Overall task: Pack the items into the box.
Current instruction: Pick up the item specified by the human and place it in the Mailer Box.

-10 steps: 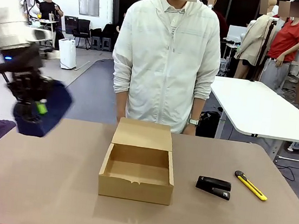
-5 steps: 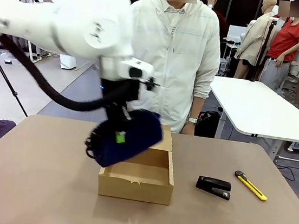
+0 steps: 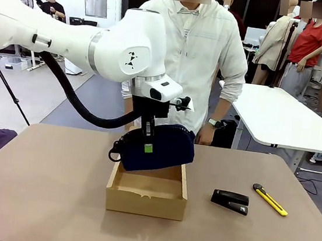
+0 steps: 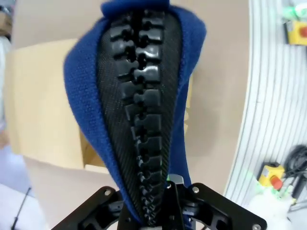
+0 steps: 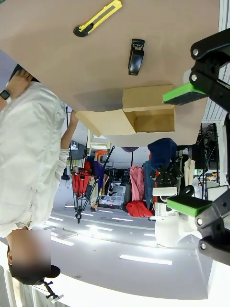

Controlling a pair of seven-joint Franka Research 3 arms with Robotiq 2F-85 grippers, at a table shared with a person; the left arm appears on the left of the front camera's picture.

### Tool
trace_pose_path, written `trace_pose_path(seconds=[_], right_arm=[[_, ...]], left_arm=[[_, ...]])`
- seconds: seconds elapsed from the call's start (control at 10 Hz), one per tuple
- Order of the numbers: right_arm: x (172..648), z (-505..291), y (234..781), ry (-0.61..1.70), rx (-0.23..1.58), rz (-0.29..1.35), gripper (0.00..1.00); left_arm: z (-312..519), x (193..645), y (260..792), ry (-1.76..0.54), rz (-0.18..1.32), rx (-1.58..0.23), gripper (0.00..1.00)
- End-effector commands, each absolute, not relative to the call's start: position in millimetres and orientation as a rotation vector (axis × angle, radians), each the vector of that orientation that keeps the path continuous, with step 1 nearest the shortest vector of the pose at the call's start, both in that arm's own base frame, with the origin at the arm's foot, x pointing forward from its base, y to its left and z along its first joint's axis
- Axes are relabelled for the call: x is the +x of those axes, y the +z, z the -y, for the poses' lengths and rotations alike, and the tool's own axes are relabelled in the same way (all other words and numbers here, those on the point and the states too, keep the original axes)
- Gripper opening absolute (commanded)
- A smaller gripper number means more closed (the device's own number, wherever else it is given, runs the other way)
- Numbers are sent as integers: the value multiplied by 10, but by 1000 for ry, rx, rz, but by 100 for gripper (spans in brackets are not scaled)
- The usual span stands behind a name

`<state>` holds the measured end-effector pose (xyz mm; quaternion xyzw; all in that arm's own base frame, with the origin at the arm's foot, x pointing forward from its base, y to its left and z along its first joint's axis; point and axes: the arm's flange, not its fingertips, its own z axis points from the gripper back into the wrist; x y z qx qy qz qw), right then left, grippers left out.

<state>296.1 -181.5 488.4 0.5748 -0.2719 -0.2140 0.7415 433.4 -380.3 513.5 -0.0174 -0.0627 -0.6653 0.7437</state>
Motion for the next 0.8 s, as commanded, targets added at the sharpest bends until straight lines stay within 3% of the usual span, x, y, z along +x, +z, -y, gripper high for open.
trace_pose_path(seconds=[0.0,0.2,0.4,0.7], right_arm=[[2994,1808,4915,-464,1282,618,100],[2994,1808,4915,-464,1282,618,100],[2994,1808,4915,-464,1282,618,100],[2994,1808,4915,-464,1282,618,100]], left_arm=[[3768,4191,5151,-1370,106,-57,0],[3781,4518,5071,-1549,207,-45,0],[3775,4924,4716,-1604,98,-65,0],[3851,4998,4409,-1664,-10,-78,0]])
